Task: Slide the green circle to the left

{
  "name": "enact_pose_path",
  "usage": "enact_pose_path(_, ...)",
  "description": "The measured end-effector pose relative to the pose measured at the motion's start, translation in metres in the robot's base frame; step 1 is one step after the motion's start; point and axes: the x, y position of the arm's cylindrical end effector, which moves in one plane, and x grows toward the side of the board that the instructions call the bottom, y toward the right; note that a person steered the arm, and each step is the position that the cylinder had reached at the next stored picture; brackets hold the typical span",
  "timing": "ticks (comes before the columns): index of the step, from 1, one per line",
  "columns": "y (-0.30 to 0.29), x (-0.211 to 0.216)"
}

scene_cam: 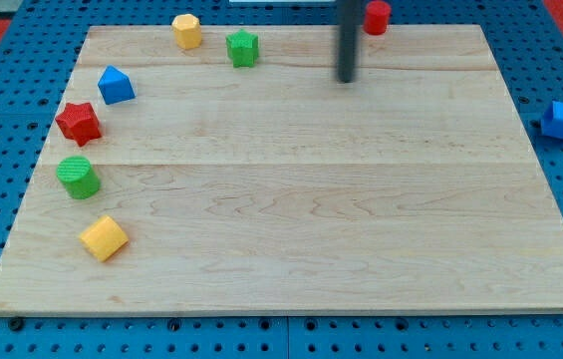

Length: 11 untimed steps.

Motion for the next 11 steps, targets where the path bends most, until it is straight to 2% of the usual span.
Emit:
enact_pose_path(1,0.038,0.015)
enact_pose_path(2,-0.033,0.06)
enact_pose_path(6,-0.23,0.188)
enact_pose_path(7,-0.26,0.156)
enact_pose_path(8,-0.253,0.156)
enact_pose_path(9,-0.294,0.174)
enact_pose_path(10,-0.364,0.201)
enact_pose_path(11,-0.368,0.204)
